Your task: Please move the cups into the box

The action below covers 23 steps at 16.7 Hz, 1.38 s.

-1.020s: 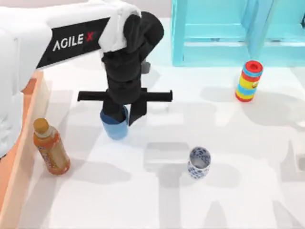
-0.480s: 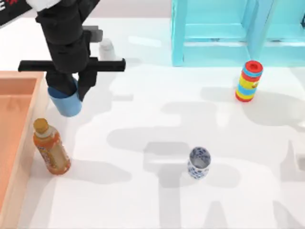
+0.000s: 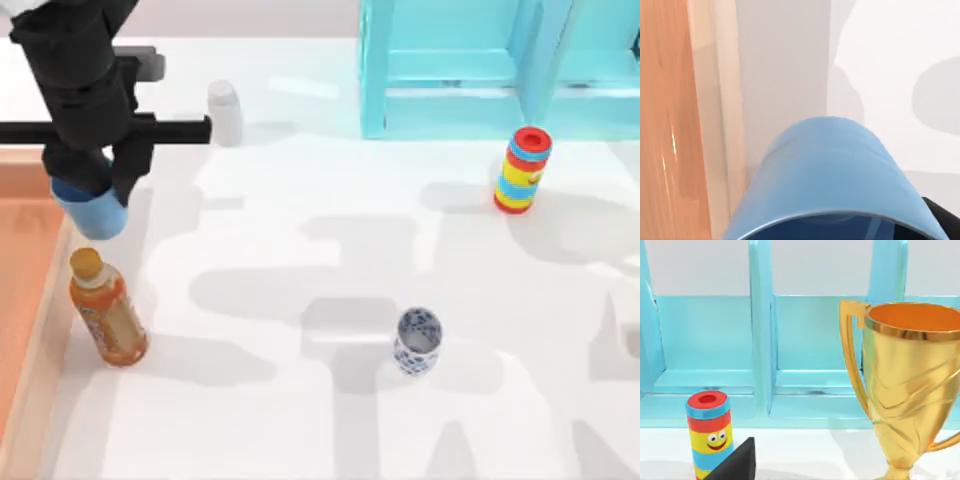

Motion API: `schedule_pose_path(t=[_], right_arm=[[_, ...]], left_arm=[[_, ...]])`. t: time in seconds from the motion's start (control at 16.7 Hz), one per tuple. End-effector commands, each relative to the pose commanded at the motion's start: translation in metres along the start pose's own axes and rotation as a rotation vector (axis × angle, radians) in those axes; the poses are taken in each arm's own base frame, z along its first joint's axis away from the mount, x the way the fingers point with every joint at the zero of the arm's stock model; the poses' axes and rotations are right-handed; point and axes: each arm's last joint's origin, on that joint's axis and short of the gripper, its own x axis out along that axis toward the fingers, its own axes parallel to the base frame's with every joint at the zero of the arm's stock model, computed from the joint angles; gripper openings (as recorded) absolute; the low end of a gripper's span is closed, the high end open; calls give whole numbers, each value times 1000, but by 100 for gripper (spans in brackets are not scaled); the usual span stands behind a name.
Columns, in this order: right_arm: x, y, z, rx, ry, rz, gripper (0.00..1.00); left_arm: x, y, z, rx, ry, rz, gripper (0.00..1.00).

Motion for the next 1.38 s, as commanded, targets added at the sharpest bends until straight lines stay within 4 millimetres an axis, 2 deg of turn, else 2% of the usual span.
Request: schedule_pose_path(t=[0.3,0.48,0.6,0.84,0.96,1.14,1.38], right_arm=[[0,0,0,0,0,0,100],[0,0,0,0,0,0,100],[0,0,0,0,0,0,100],[0,0,0,0,0,0,100],[0,0,0,0,0,0,100],[0,0,0,0,0,0,100],[0,0,0,0,0,0,100]], left_arm=[[-23,104,-28,-39,-18,1,0],[-32,139,-56,-61,-10,0,0],[-36,147,-74,-58,-5,0,0],[-41,153,-120,-28,4,5,0],[-39,153,-136,-7,7,17,0],[-38,155,-147,11,7,34,0],[-38,154,-145,16,8,34,0]])
